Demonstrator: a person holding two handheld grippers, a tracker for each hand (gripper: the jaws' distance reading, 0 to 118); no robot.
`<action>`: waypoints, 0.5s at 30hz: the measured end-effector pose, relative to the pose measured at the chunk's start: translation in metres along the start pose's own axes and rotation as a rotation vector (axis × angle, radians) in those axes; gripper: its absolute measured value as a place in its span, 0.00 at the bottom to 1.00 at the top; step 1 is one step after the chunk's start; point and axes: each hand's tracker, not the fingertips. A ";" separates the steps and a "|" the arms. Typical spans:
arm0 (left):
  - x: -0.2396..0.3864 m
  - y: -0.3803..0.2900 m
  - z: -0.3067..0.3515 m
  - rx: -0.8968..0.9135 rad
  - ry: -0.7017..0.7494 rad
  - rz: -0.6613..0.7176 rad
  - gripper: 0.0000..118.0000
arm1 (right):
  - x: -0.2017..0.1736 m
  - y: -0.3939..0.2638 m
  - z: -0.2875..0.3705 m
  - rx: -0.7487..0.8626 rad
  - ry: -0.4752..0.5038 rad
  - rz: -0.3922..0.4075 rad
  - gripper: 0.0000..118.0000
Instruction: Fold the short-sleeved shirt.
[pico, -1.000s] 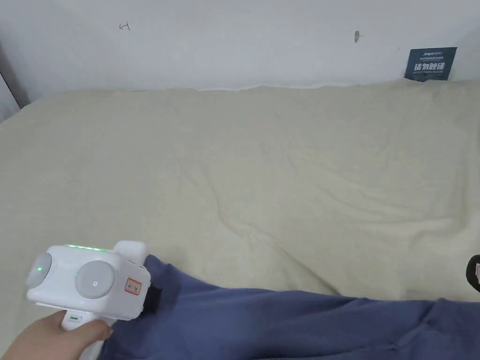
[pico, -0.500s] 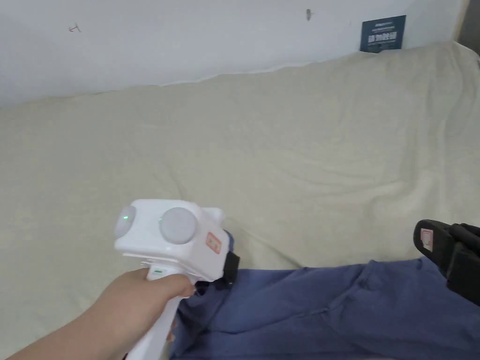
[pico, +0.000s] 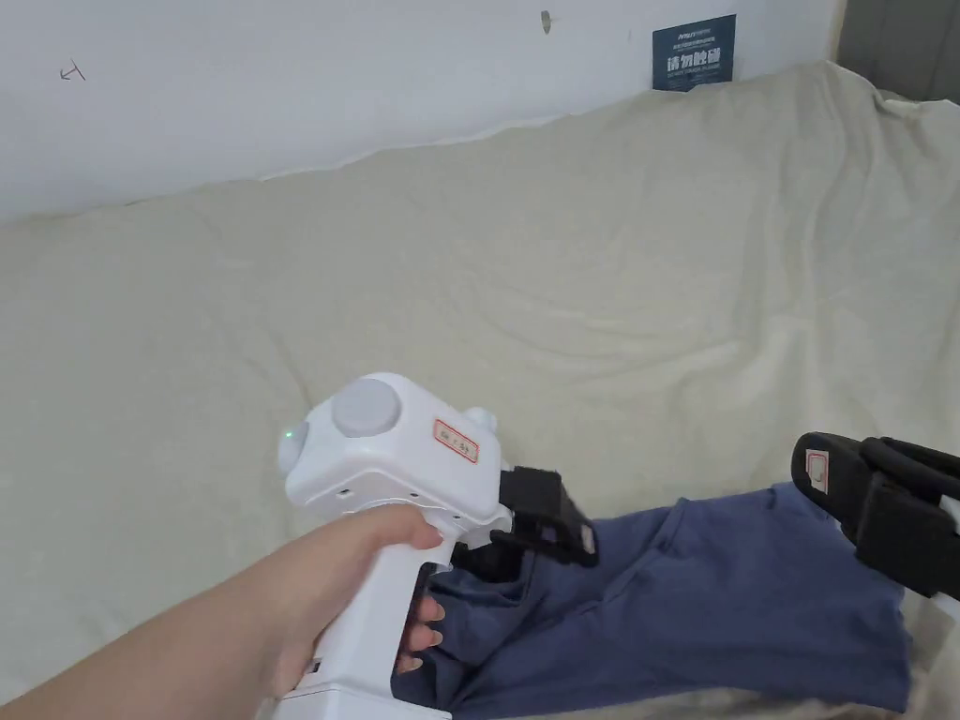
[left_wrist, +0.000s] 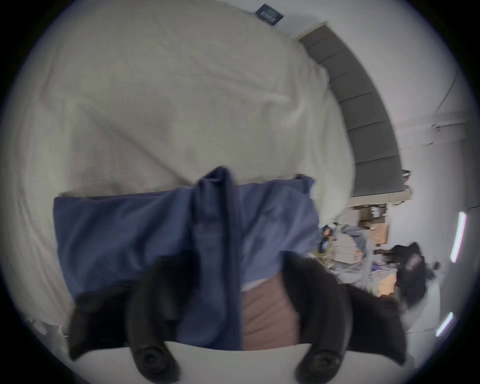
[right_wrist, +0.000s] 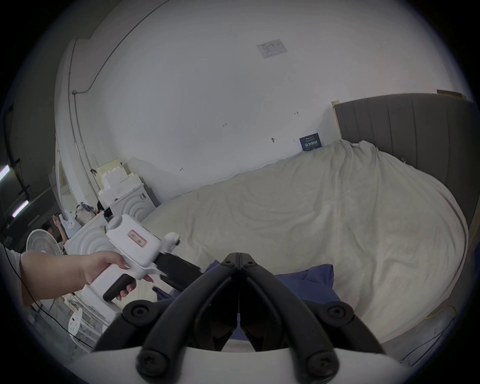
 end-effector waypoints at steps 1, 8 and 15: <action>-0.001 -0.001 0.008 0.002 -0.036 0.005 0.70 | 0.001 -0.001 -0.001 -0.001 0.003 -0.012 0.01; 0.014 -0.009 0.042 0.056 -0.085 0.000 0.93 | 0.005 -0.004 -0.006 -0.011 0.013 -0.052 0.01; 0.015 -0.038 0.066 0.172 0.269 -0.138 0.90 | 0.003 -0.003 -0.006 -0.020 0.015 -0.026 0.01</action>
